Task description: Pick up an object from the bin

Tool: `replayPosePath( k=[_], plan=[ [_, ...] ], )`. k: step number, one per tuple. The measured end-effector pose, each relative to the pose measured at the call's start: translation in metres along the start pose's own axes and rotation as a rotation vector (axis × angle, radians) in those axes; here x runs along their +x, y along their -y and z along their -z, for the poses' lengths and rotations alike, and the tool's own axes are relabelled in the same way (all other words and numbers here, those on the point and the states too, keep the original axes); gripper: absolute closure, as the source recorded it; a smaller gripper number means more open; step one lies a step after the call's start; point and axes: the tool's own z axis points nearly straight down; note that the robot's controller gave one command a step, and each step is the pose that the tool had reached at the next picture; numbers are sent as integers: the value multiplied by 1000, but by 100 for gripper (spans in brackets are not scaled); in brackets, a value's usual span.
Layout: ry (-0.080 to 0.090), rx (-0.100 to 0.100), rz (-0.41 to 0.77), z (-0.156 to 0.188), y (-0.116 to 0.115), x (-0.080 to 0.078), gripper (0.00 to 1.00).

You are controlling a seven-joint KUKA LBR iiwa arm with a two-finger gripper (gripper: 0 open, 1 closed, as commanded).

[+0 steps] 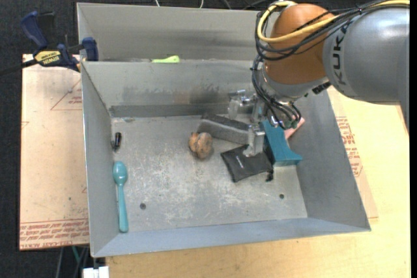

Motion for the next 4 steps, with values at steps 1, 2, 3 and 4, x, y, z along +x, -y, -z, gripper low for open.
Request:
replayPosePath(
  k=[1, 2, 3, 4],
  plan=[
    [16, 1, 75, -42, 13, -7, 0],
    [18, 2, 79, -62, 27, -6, 0],
    [28, -1, 133, -62, 33, 8, 100],
    [29, -2, 133, -62, 33, 8, 100]
  ],
)
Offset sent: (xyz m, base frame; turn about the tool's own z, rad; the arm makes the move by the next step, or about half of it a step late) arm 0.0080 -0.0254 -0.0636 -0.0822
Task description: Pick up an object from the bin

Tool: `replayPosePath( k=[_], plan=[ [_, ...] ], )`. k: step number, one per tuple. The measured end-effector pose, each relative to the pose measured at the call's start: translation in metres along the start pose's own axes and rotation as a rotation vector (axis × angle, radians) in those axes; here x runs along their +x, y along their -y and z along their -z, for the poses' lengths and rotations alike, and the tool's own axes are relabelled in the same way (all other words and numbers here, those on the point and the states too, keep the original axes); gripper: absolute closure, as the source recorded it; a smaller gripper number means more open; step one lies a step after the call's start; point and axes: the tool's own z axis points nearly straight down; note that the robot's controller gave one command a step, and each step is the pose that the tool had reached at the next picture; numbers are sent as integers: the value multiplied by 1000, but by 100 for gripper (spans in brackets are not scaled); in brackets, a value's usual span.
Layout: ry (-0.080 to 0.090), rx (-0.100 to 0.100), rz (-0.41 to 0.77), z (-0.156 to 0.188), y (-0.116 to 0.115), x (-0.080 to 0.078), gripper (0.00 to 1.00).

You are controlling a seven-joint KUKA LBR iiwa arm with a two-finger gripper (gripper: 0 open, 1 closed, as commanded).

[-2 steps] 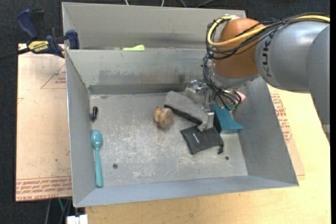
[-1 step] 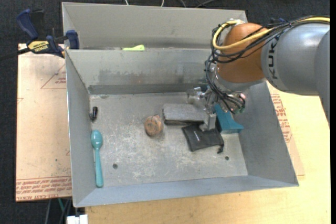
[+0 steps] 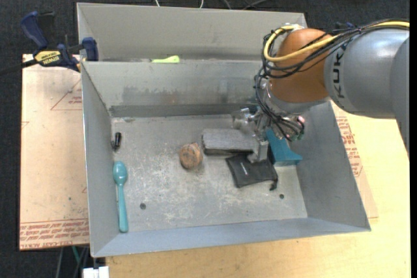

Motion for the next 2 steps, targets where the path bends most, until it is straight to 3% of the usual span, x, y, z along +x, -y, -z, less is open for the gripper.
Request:
replayPosePath(
  k=[1, 2],
  plan=[
    [-3, -2, 65, 60, 25, 8, 100],
    [-6, -6, 102, 137, 52, 40, 100]
  ],
)
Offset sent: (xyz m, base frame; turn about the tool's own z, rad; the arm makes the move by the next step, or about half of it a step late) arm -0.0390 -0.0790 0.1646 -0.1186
